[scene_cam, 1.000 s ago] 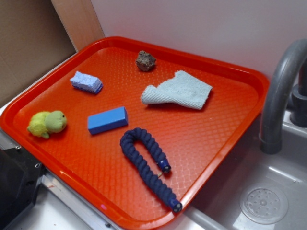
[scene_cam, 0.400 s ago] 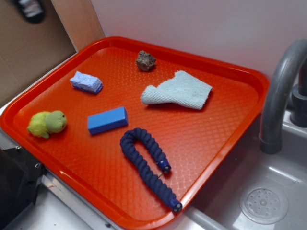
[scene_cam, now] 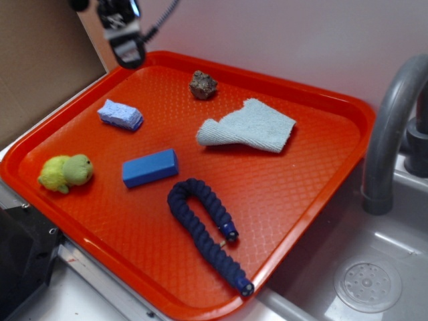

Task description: Grab the blue cloth.

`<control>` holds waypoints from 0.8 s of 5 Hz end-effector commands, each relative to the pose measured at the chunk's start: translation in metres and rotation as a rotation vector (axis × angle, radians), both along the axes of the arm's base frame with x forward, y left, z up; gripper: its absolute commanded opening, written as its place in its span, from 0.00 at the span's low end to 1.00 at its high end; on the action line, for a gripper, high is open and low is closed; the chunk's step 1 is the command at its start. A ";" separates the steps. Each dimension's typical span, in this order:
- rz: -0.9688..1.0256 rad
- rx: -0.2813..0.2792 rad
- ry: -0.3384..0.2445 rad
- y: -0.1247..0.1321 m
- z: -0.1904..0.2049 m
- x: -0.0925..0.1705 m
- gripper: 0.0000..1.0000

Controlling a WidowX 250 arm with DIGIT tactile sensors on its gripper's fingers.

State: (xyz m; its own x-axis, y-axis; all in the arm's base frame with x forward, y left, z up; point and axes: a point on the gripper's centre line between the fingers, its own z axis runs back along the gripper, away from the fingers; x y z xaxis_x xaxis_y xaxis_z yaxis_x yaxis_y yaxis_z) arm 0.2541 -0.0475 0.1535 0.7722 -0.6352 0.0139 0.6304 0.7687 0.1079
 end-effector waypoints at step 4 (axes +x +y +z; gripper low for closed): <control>-0.280 -0.096 0.077 -0.053 -0.125 0.054 1.00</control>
